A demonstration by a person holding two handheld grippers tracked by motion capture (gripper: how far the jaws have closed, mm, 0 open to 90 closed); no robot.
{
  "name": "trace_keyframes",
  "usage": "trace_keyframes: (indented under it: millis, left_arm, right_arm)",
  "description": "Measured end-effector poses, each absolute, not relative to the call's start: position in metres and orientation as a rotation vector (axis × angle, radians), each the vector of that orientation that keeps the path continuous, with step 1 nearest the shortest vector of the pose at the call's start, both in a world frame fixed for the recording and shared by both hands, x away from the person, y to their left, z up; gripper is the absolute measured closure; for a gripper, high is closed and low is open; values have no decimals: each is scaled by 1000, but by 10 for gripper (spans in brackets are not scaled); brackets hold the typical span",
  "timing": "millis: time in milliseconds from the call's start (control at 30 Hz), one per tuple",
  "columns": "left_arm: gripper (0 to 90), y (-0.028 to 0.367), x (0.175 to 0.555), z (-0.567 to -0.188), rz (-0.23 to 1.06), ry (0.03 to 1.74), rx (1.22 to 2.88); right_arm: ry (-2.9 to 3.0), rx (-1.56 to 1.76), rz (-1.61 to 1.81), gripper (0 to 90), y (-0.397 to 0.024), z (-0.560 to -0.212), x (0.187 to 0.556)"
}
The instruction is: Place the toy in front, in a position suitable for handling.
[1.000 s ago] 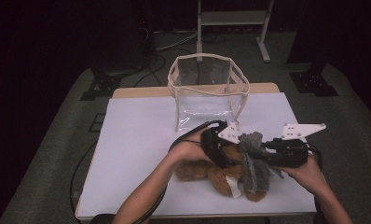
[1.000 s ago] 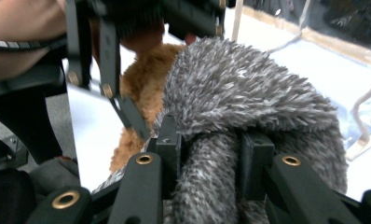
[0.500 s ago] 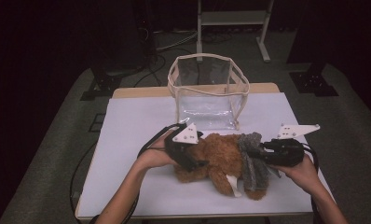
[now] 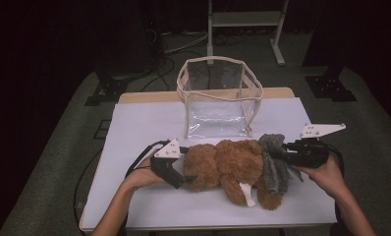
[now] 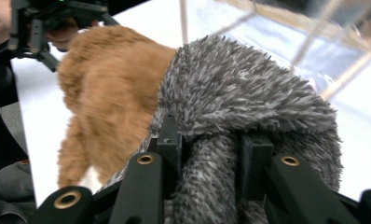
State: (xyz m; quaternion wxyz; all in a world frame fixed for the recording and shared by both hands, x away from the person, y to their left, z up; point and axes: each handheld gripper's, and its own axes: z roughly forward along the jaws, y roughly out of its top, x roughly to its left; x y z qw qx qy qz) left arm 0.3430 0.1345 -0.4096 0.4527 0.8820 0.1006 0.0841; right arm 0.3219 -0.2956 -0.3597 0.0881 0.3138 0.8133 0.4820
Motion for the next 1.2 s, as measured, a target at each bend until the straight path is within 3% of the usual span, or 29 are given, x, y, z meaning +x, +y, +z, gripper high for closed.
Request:
trace_keyframes:
  millis: [267,400,600,1000,1200]
  left_arm:
    - [10,125,347,-420,158,225,2190]
    - [188,123,342,-416,198,213,2176]
    - [298,102,338,-401,232,150,2141]
    - [316,36,344,-382,194,48,2105]
    - [316,31,341,-388,204,53,2160]
  right_arm:
    - [2463,1037,1444,668,-299,-392,335]
    - [2471,1037,1539,678,-293,-401,335]
    - [2442,989,1650,689,-302,-385,327]
    - [2342,1036,1554,697,-351,-340,305]
    - [2353,1114,1476,697,-361,-366,304]
